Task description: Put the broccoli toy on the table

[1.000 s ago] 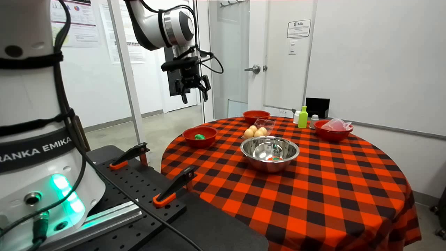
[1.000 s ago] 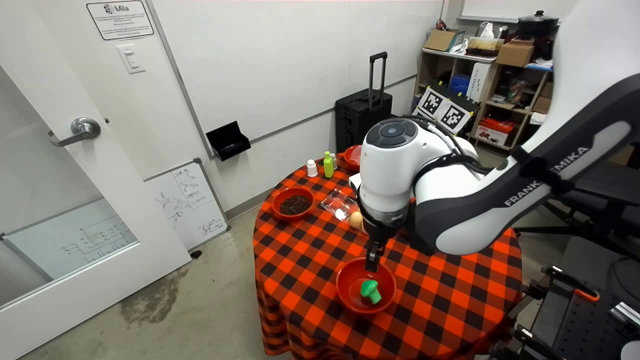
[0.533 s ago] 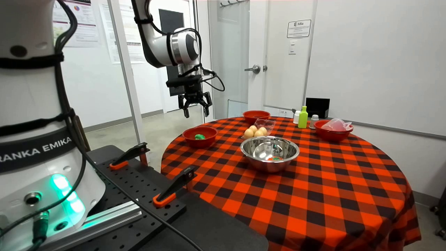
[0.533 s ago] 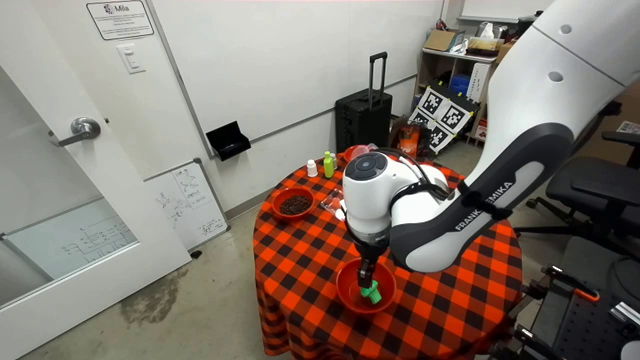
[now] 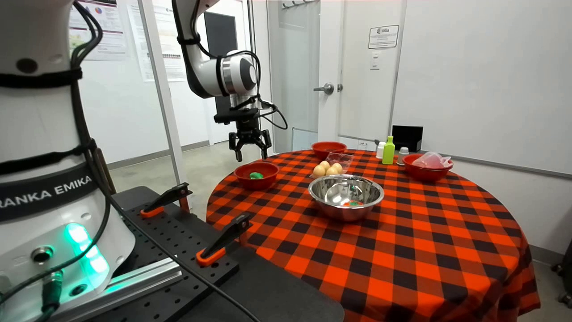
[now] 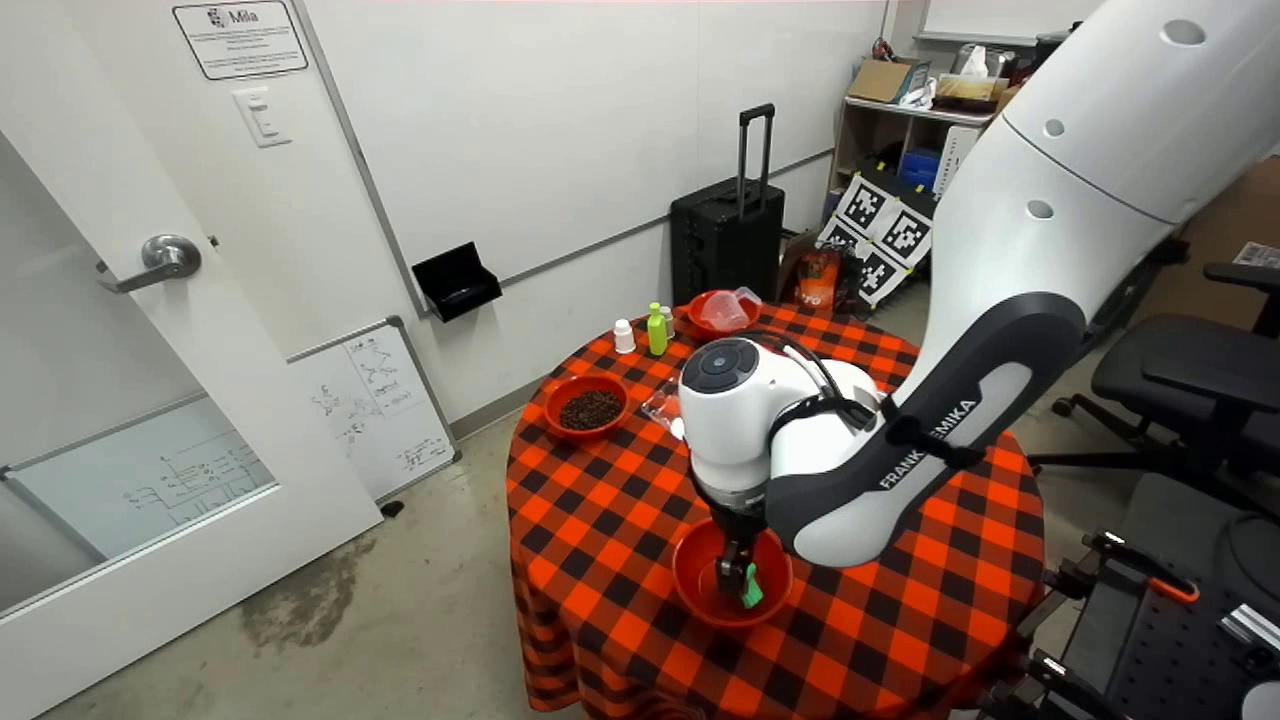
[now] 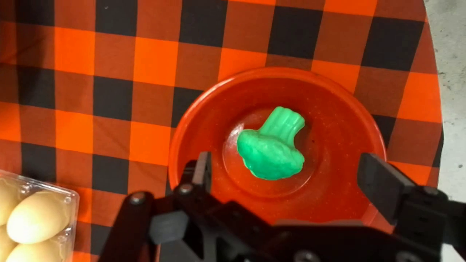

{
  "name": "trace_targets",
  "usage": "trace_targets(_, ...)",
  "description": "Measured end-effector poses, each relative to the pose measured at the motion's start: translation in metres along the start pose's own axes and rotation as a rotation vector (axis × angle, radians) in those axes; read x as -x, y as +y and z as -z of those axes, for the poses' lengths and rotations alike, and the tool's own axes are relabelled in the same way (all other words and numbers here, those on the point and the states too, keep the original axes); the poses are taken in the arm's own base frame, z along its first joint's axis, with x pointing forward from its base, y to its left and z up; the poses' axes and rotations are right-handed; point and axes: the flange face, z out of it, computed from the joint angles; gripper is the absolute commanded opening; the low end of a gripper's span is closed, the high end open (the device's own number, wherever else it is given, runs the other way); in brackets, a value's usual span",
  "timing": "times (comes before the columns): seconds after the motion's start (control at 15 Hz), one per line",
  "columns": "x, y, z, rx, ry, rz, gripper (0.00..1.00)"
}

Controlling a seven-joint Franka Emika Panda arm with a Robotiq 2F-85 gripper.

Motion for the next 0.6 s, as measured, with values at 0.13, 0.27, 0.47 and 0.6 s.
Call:
trace_targets(0.13, 0.000, 0.000, -0.006, -0.001, -0.010, -0.003, 1.00)
trace_targets(0.27, 0.000, -0.001, -0.012, -0.003, -0.018, -0.005, 1.00)
trace_targets(0.47, 0.000, -0.003, -0.021, -0.006, -0.030, -0.006, 1.00)
trace_targets(0.6, -0.002, -0.005, -0.028, -0.008, -0.037, -0.005, 1.00)
